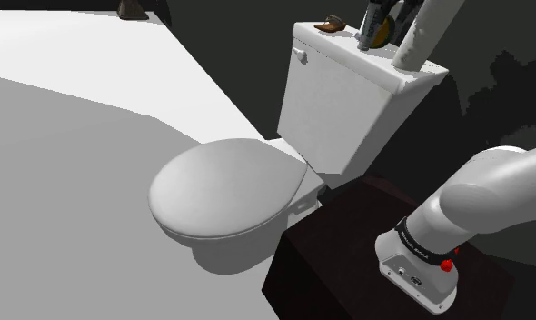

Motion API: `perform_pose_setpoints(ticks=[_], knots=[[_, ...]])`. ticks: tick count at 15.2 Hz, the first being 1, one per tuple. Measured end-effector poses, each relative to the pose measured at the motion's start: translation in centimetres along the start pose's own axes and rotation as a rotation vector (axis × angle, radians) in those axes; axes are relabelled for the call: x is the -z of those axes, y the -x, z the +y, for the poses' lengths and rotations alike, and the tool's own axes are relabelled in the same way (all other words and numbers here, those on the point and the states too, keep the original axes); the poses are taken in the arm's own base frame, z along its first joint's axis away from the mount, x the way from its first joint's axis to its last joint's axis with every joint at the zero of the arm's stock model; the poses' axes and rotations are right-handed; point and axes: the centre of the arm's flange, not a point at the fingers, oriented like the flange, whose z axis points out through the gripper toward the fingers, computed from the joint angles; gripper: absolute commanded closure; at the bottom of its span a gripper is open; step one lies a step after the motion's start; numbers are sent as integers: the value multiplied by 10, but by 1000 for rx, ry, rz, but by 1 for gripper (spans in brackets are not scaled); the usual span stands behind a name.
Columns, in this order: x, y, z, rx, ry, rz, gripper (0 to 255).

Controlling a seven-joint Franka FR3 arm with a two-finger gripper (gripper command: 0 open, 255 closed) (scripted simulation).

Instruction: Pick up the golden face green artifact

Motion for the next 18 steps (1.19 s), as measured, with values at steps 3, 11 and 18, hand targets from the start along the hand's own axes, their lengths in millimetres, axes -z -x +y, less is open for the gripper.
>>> perform_pose_setpoints(ticks=[3, 11, 18], knots=[[5, -18, 36, -27, 1, -2, 0], [10, -54, 108, -82, 4, -8, 0], [-21, -49, 110, -83, 5, -8, 255]])
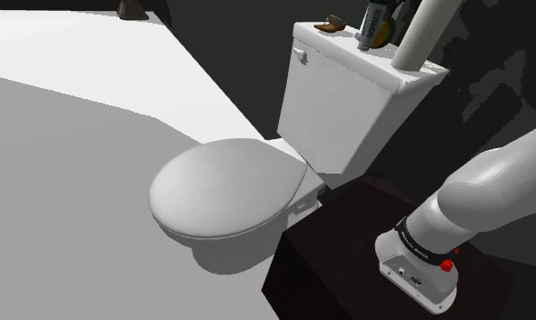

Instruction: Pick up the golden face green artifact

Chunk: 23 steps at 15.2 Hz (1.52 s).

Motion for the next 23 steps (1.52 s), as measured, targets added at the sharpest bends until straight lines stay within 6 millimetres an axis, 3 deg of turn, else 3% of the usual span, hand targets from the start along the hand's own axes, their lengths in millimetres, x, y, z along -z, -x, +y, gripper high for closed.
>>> perform_pose_setpoints(ticks=[12, 23], knots=[[6, 0, 1, -1, 1, 3, 255], [60, -11, -1, 0, 0, 0, 255]])
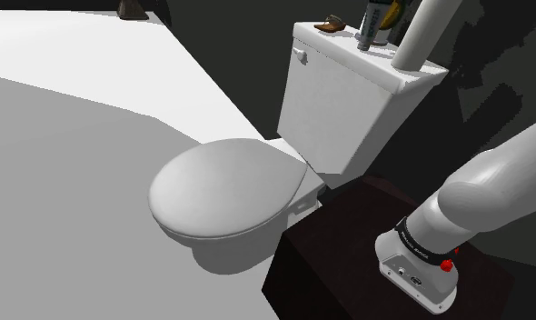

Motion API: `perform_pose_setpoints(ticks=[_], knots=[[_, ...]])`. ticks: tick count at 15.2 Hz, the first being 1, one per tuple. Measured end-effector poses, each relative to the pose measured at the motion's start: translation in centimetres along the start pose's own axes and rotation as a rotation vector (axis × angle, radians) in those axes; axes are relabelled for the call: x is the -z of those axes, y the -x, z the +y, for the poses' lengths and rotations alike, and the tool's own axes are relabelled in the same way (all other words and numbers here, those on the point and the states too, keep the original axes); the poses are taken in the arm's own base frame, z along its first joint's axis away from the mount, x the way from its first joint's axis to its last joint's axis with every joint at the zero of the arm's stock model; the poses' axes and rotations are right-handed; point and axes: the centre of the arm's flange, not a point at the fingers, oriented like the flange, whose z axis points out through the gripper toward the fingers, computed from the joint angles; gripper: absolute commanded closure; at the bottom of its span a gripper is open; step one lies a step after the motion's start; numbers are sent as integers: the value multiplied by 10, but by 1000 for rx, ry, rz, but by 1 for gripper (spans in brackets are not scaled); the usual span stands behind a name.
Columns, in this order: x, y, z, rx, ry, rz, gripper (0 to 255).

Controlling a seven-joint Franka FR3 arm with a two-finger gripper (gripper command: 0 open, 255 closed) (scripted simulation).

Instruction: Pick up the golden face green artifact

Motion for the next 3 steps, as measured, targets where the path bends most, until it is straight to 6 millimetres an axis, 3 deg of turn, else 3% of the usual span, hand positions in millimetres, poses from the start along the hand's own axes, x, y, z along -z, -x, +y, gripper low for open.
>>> perform_pose_setpoints(ticks=[3], knots=[[14, -2, -1, 0, 0, 0, 255]])
